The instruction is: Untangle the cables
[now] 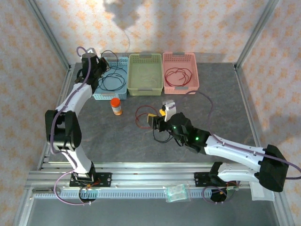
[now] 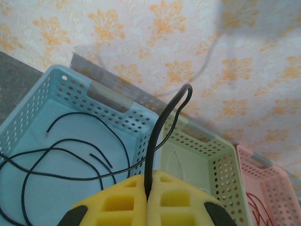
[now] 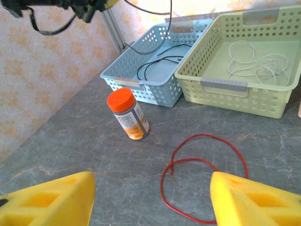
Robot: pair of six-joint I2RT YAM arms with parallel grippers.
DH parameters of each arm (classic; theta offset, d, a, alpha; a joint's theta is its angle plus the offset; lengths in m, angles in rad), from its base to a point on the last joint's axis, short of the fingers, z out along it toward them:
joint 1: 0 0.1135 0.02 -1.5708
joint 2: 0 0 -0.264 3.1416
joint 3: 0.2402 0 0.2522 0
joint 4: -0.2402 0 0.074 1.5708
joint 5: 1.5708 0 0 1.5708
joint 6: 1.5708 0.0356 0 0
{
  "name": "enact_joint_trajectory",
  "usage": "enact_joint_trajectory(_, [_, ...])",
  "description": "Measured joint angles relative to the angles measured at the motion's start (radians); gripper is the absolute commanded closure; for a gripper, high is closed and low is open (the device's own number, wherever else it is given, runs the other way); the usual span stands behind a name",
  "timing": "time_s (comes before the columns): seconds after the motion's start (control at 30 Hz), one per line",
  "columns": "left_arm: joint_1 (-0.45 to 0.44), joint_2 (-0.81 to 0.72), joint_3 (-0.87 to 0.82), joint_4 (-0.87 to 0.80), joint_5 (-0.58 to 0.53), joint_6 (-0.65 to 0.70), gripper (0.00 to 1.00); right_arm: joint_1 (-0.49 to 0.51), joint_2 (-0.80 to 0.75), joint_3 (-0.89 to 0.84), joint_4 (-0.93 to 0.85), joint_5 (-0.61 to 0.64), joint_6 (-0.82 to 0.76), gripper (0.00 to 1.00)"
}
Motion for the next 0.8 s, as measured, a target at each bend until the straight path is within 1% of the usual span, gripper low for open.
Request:
enact_joint_trajectory(0.23, [0.001, 0.185, 0.135, -0.099, -0.029, -0.010, 1.00, 0.000, -0.033, 0.000, -0.016, 0.041, 0.021, 0.34])
enact_joint_trajectory(0.27, [0.001, 0.204, 0.148, -0.117, -0.042, -0.010, 0.90, 0.000, -0.041, 0.000, -0.020, 0.047, 0.026, 0.34])
enact_joint_trajectory(0.33, [0.001, 0.238, 0.164, -0.151, -0.072, -0.009, 0.68, 0.000, -0.058, -0.002, -0.027, 0.064, 0.035, 0.34])
enact_joint_trajectory(0.4, [0.001, 0.254, 0.166, -0.184, -0.099, -0.008, 0.48, 0.000, -0.072, -0.003, -0.031, 0.082, 0.042, 0.33])
enact_joint_trajectory(0.43, [0.001, 0.258, 0.166, -0.199, -0.113, -0.007, 0.40, 0.000, -0.079, -0.005, -0.034, 0.093, 0.048, 0.33])
enact_joint_trajectory(0.47, [0.001, 0.259, 0.166, -0.213, -0.122, -0.003, 0.35, 0.000, -0.084, -0.007, -0.039, 0.105, 0.053, 0.32])
enact_joint_trajectory(0.53, [0.001, 0.258, 0.166, -0.228, -0.143, -0.002, 0.26, 0.000, -0.093, -0.008, -0.053, 0.138, 0.067, 0.28])
enact_joint_trajectory(0.6, [0.001, 0.253, 0.166, -0.238, -0.154, 0.005, 0.23, 0.000, -0.095, -0.008, -0.067, 0.168, 0.082, 0.23])
enact_joint_trajectory(0.67, [0.001, 0.242, 0.161, -0.243, -0.161, 0.008, 0.17, 0.000, -0.093, -0.008, -0.091, 0.195, 0.095, 0.20])
enact_joint_trajectory(0.8, [-0.004, 0.143, 0.086, -0.243, -0.159, 0.007, 0.16, 0.000, -0.053, 0.018, -0.153, 0.239, 0.128, 0.14])
